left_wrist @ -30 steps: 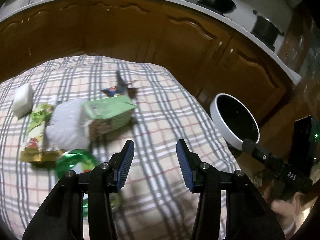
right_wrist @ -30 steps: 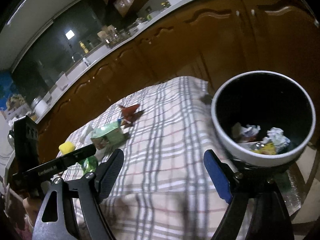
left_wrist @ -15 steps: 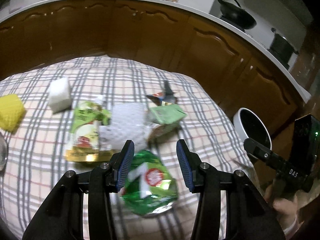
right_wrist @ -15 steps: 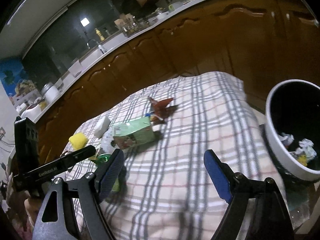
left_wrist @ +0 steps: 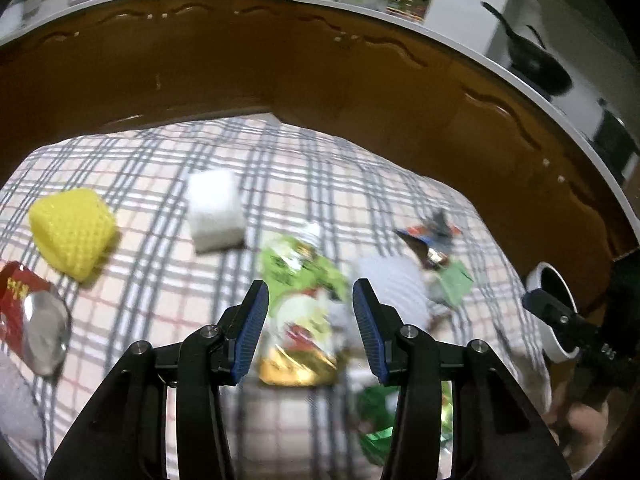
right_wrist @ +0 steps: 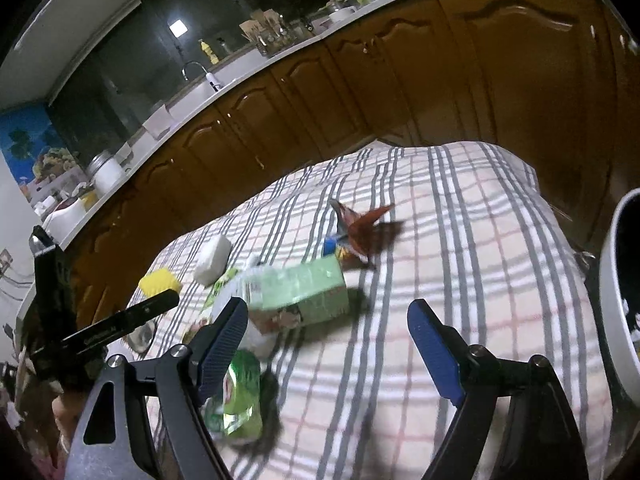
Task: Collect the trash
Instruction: 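Grasp the white foam sponge with the left tool while the right tool grasps the blue-orange wrapper, then carry the sponge and wrapper over the white bin and open both tools, then move both open tools from the bin back over the table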
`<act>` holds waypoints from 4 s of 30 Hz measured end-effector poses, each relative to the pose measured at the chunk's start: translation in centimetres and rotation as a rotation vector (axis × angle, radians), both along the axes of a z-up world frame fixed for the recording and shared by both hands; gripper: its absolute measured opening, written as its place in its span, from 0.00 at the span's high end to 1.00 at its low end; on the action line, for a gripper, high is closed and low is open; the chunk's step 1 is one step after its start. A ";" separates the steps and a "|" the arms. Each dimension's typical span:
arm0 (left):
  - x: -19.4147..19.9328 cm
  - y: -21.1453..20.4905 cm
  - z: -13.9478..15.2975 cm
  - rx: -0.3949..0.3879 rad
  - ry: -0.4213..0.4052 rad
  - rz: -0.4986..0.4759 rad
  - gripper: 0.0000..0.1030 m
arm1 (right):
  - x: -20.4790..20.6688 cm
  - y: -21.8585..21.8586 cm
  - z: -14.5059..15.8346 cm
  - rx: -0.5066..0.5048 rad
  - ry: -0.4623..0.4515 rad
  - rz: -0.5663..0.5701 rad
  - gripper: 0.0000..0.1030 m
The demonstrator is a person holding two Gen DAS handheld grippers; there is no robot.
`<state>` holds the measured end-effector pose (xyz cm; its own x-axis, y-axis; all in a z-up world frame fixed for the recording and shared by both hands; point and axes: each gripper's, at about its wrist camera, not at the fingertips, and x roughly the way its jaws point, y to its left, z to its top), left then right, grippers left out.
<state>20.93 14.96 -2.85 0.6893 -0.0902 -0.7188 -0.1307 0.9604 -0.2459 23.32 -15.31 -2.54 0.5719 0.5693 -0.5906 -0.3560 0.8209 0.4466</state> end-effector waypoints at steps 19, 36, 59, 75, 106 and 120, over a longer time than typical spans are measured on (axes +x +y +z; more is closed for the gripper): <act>8.8 4.3 -4.8 0.140 0.131 0.114 0.48 | 9.2 2.9 -4.7 -0.073 0.122 -0.018 0.88; 4.2 -2.1 2.3 0.102 -0.078 -0.017 0.57 | 0.7 -6.8 0.1 0.024 -0.054 -0.141 0.99; -0.5 -25.4 3.6 0.000 -0.092 -0.495 0.57 | -9.3 -19.8 2.7 -0.064 -0.180 -0.445 0.99; 0.2 -33.8 3.0 0.022 -0.068 -0.641 0.57 | -8.7 -24.0 2.0 -0.077 -0.167 -0.478 0.99; 5.4 -40.7 -0.7 0.064 0.054 -0.700 0.42 | -4.5 -28.5 -2.2 -0.065 -0.022 -0.474 0.64; 2.4 -34.4 -0.8 -0.015 0.059 -0.615 0.39 | -8.3 -26.4 -1.0 -0.003 -0.082 -0.475 0.23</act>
